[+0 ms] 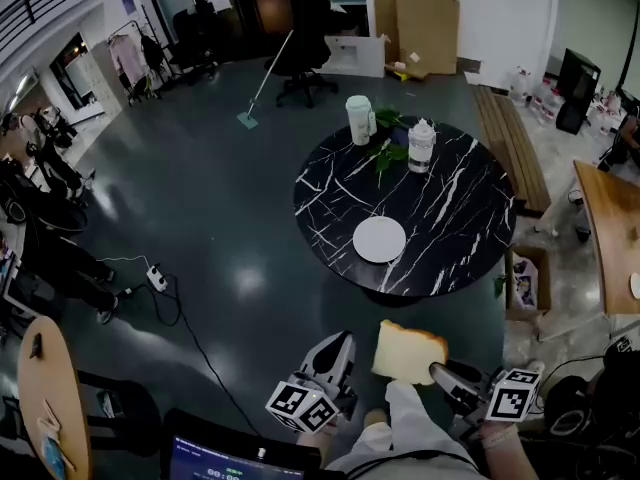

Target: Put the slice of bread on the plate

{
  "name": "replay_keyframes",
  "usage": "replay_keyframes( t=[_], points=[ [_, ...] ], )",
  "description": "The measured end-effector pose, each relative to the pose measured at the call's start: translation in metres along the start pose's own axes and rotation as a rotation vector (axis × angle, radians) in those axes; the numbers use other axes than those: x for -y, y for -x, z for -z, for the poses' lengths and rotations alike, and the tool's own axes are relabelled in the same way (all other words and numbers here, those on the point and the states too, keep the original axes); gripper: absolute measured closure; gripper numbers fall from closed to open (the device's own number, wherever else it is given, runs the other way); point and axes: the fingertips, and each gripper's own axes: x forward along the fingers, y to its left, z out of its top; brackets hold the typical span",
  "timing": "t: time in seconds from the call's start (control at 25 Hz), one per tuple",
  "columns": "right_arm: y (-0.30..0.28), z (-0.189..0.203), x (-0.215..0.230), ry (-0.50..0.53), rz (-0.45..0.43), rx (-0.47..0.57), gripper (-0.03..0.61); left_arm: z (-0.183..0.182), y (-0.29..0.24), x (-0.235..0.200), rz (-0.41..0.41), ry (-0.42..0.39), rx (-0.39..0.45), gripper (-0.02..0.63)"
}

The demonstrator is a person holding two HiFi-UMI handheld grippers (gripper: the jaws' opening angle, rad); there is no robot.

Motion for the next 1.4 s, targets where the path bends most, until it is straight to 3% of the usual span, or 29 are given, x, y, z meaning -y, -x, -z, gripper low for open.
replay_keyframes(
  t=[0.32,0.6,1.4],
  points=[
    [-0.034,-0.037,0.019,-0.026,-0.035,-0.024,0.492,-0.017,-0.023,-0.034,-0.063,0.011,0.032,0.607],
    [-0.066,-0.077,0.037,0.002,-0.077,-0.062,0.492,-0.043,-0.071,-0.055,-0.073,-0.03,0.072,0.607],
    [-0.102,-0.123,0.101,-0.058,-0.091,-0.135,0.492,-0.025,-0.144,-0.082,-0.137,0.018,0.044,0.607]
  ],
)
